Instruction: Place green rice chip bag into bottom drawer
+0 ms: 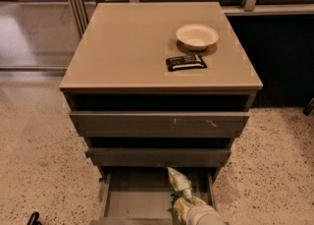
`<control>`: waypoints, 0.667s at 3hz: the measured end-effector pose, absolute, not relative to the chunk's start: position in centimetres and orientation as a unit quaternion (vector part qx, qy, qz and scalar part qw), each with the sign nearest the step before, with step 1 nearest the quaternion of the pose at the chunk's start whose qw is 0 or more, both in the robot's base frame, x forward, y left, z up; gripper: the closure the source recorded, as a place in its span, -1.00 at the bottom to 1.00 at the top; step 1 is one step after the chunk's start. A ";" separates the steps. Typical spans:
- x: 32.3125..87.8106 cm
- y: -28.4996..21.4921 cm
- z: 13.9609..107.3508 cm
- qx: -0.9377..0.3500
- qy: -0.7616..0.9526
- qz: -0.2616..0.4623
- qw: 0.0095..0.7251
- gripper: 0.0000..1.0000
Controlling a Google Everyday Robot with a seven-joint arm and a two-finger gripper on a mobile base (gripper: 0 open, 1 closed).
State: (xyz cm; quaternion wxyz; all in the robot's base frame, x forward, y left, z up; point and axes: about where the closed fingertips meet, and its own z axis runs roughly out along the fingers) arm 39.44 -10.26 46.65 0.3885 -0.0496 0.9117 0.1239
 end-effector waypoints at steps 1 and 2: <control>41.3 -10.5 43.9 -0.042 0.907 0.141 0.395 1.00; 44.3 -11.8 39.1 -0.034 0.897 0.173 0.406 1.00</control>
Offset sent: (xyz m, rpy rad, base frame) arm 0.1009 0.0071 -0.1158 0.4133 -0.0550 0.2103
